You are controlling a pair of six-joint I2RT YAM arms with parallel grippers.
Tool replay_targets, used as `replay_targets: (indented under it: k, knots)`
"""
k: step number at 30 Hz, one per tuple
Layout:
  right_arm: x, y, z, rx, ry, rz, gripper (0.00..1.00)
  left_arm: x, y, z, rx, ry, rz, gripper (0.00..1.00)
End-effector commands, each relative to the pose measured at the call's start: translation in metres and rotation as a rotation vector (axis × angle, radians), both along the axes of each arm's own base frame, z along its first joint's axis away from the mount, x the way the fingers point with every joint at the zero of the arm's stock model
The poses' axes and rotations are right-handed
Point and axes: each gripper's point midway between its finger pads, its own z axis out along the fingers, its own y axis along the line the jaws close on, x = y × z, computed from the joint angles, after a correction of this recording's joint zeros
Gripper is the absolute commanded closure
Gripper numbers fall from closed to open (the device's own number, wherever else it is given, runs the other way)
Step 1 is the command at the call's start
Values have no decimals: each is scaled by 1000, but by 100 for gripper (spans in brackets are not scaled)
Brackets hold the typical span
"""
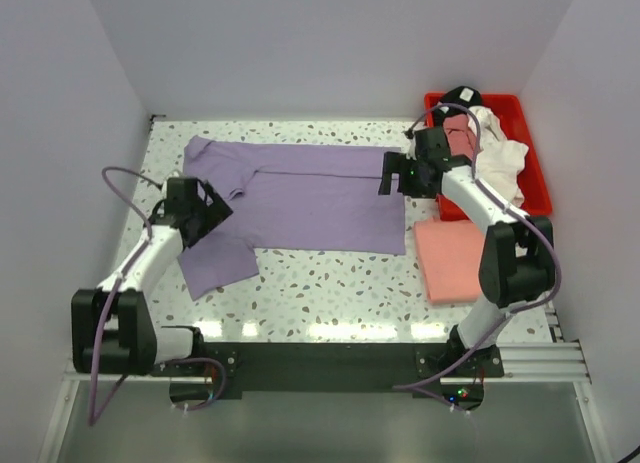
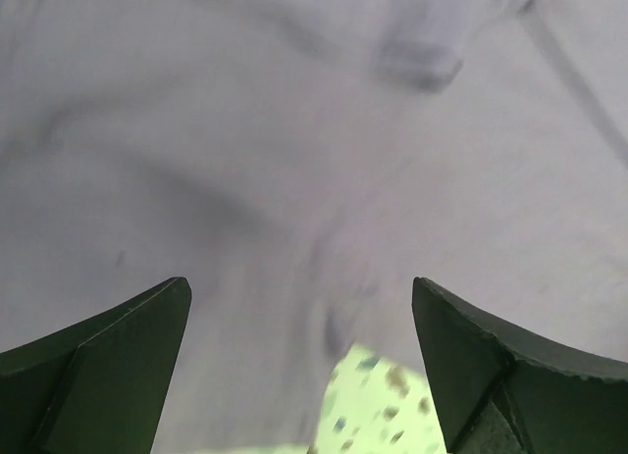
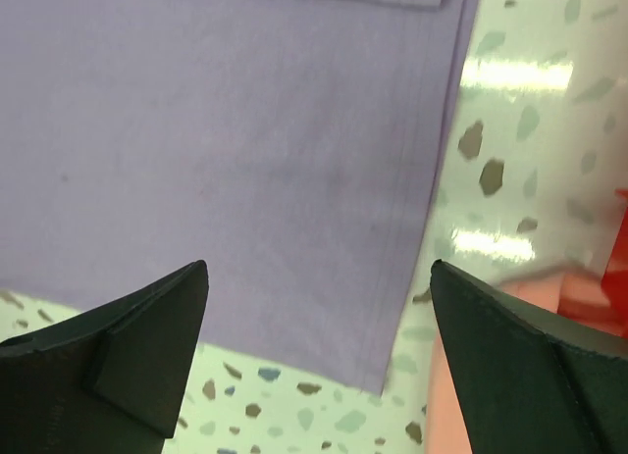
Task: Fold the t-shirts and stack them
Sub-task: Fold the tshirt
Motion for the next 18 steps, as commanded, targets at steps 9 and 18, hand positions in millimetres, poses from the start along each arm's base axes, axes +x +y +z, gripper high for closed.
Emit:
replay_targets:
  k: [9,18]
  knots:
    - [-46,0,7,39,-22,-2,1,-156,-9,-52,-65,224,213,0]
    - [-50,-1,1,31,-10,9,1,-171,-10,-79,-117,245,290,0]
